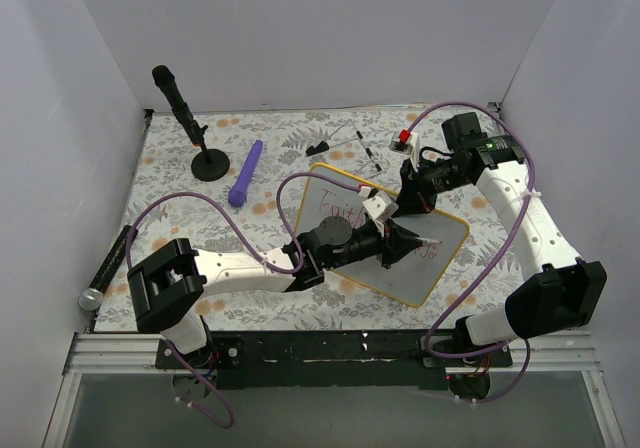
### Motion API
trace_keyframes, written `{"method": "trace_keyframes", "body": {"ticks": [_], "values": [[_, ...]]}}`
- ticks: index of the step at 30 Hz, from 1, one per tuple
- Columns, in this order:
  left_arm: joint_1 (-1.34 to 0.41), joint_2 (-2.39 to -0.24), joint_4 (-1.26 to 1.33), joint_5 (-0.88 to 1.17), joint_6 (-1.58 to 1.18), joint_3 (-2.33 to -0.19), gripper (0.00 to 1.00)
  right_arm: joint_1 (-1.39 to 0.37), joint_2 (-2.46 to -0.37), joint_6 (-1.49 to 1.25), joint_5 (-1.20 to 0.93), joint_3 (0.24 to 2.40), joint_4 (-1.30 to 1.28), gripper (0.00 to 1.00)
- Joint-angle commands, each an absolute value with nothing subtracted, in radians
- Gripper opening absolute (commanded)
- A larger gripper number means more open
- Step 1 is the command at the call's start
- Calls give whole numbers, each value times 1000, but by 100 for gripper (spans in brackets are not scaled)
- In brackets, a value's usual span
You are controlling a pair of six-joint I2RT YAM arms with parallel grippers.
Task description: Write a sentence on the whiteboard
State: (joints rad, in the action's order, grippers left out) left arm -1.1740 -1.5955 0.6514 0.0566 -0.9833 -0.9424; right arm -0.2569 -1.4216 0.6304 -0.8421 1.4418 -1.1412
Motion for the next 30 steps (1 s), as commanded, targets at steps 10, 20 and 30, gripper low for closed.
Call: {"method": "trace_keyframes", "body": {"ticks": [10,20,30], "values": [[-1169,-1592,675,129,-992,-971,0,-253,-1385,640,-945,1454,-1106,1],[-1169,-1611,649,114,-985,-988,0,-252,-1385,640,-945,1456,-1104,1],[-1169,-1632,606,75,-974,-1008,0,-252,-1385,640,-946,1456,-1104,1]]}}
